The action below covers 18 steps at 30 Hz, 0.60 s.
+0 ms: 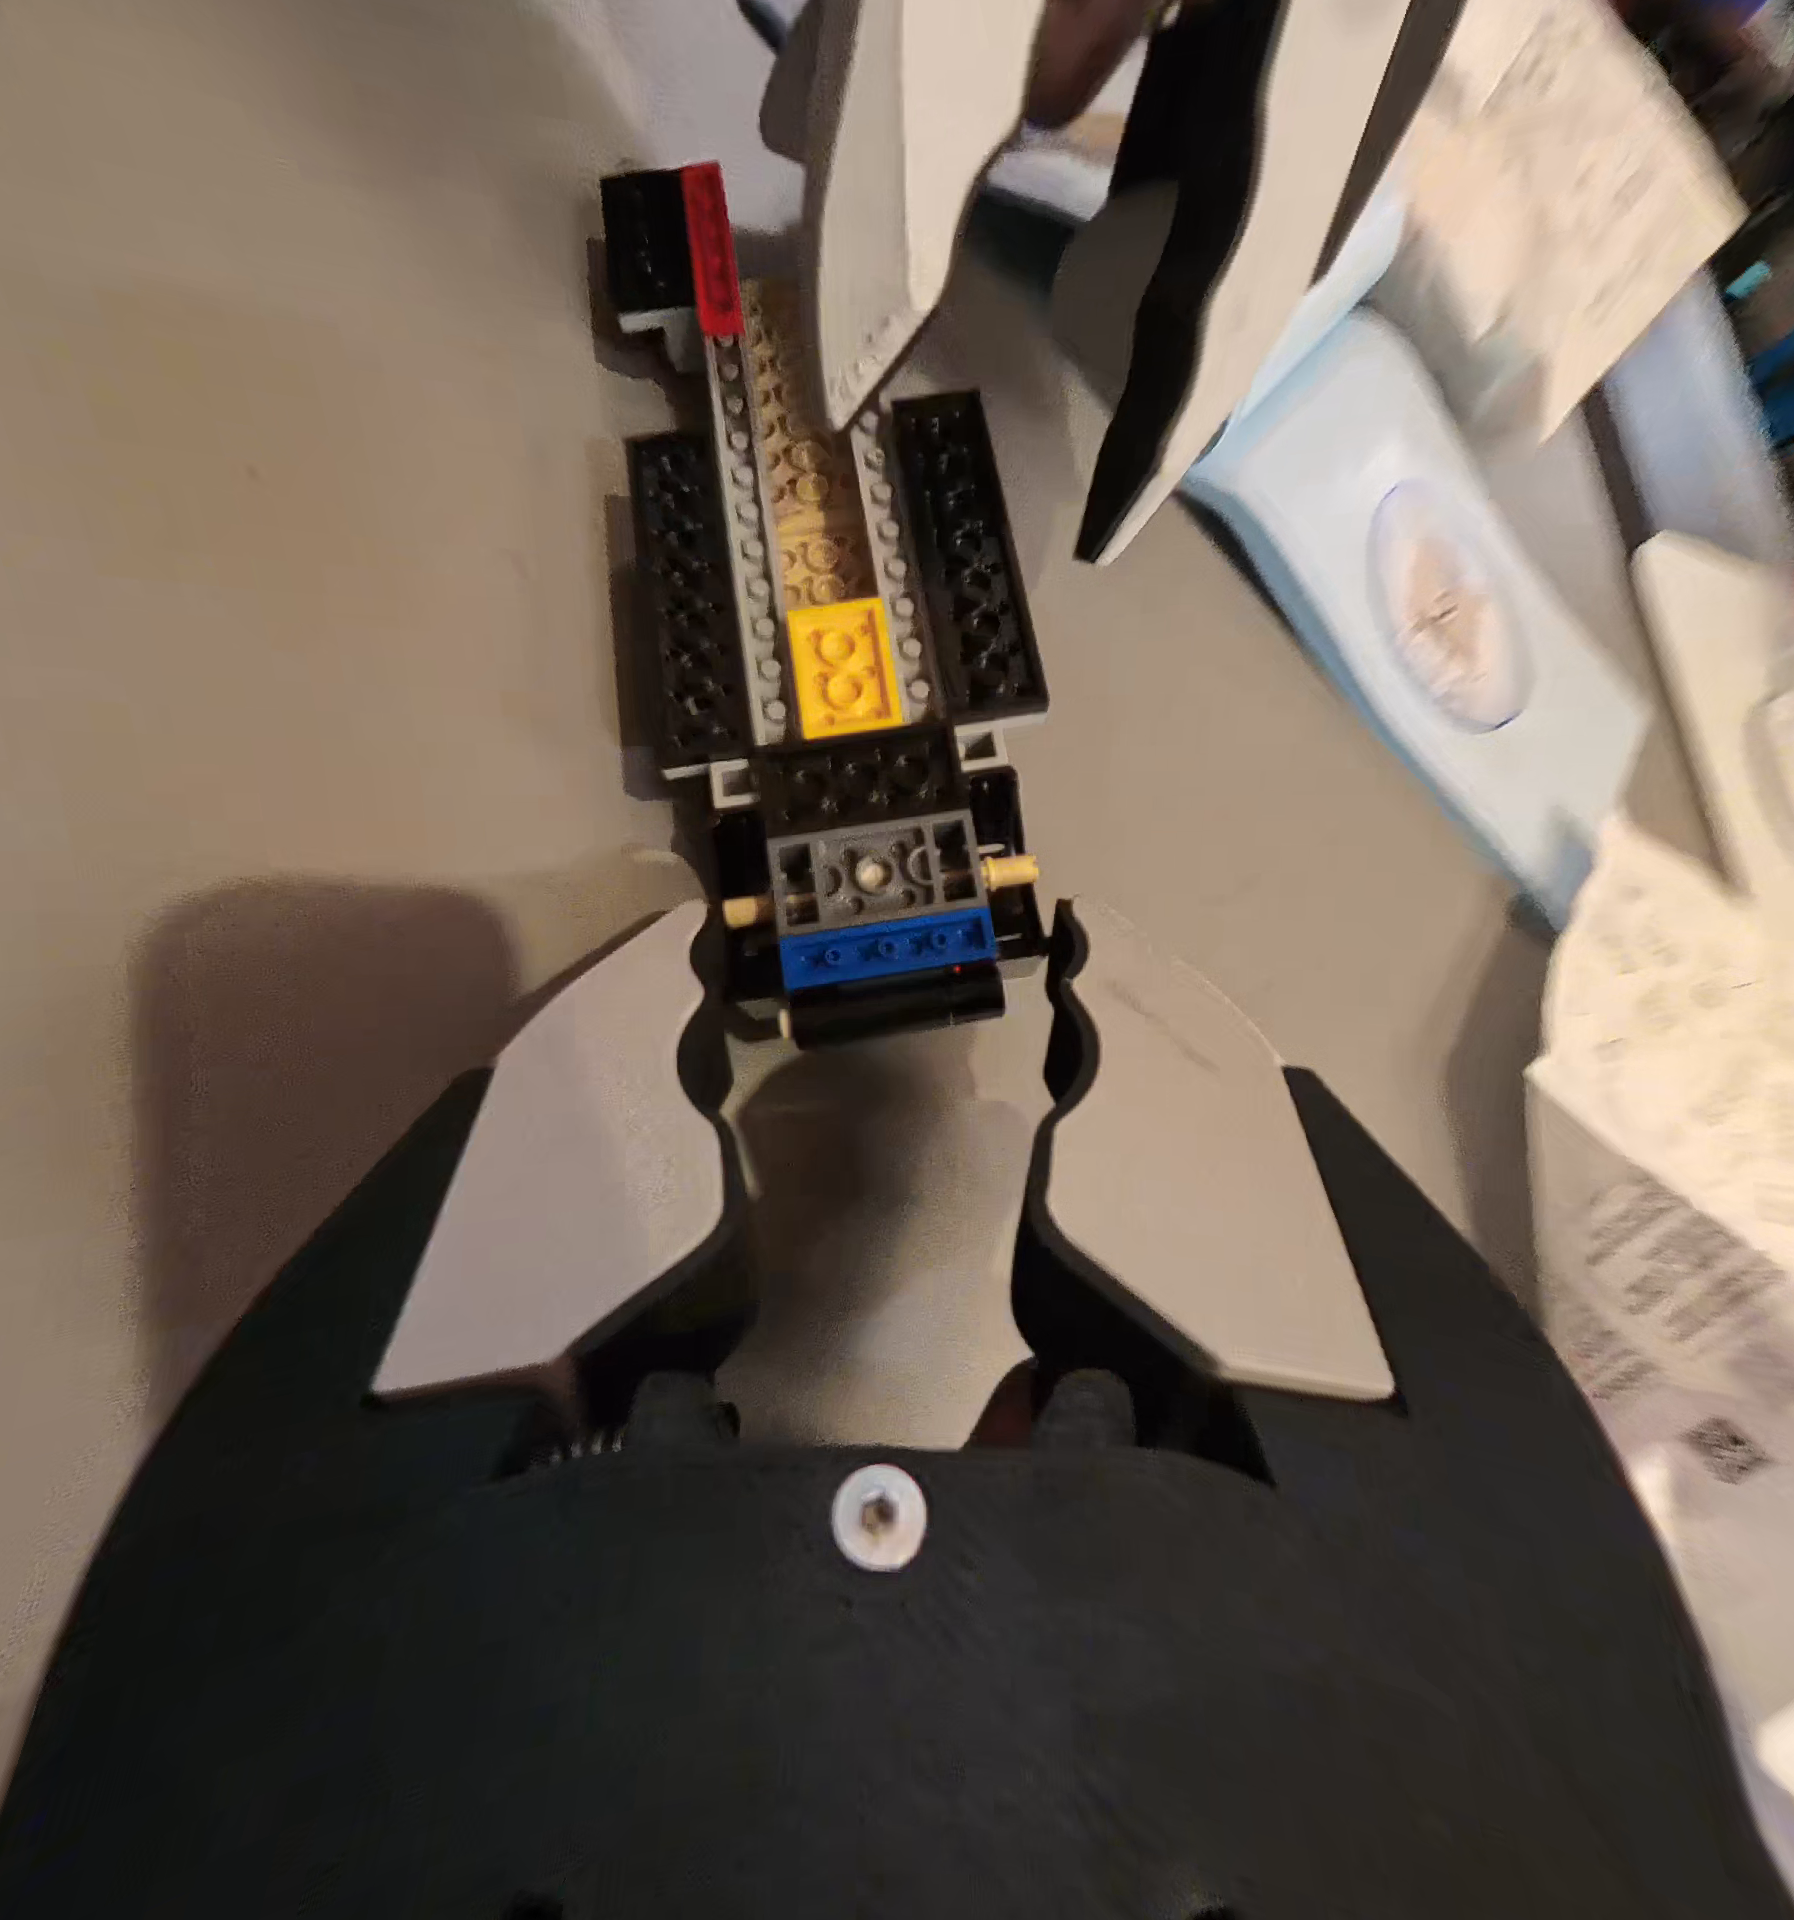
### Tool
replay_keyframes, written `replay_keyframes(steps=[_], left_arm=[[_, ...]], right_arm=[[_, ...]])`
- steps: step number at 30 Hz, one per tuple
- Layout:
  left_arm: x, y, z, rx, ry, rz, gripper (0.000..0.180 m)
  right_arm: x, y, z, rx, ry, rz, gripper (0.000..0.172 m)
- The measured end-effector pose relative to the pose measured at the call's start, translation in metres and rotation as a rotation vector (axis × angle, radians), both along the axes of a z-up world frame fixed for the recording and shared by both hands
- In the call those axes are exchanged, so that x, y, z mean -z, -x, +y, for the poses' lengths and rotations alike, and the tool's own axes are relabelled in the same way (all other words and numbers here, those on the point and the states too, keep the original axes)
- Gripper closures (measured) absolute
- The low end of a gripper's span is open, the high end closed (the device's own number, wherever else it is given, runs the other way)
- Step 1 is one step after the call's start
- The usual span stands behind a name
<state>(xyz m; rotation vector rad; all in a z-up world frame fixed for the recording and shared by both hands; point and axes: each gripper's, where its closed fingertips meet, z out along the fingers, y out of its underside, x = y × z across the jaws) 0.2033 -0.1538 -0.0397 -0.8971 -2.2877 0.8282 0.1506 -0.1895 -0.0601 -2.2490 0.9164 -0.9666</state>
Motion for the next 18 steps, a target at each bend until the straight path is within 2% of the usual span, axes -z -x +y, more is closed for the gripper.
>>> replay_keyframes(steps=[1,5,11,13,18], left_arm=[[-0.001,0.001,0.001,0.004,-0.002,0.007,0.122],[0.004,0.004,0.005,0.03,-0.018,-0.032,0.125],[0.008,0.012,0.012,0.068,-0.041,-0.105,0.15],[0.008,0.011,0.009,0.057,-0.029,-0.147,0.157],[0.009,0.004,0.001,0.032,0.052,-0.244,0.157]], right_arm=[[-0.003,-0.001,-0.002,-0.005,0.051,-0.048,0.113],[-0.012,-0.004,-0.006,-0.029,0.221,-0.2,0.113],[-0.021,-0.005,-0.003,-0.057,0.38,-0.311,0.112],[-0.02,-0.006,-0.006,-0.044,0.386,-0.312,0.113],[-0.019,-0.005,-0.011,-0.01,0.308,-0.284,0.115]])
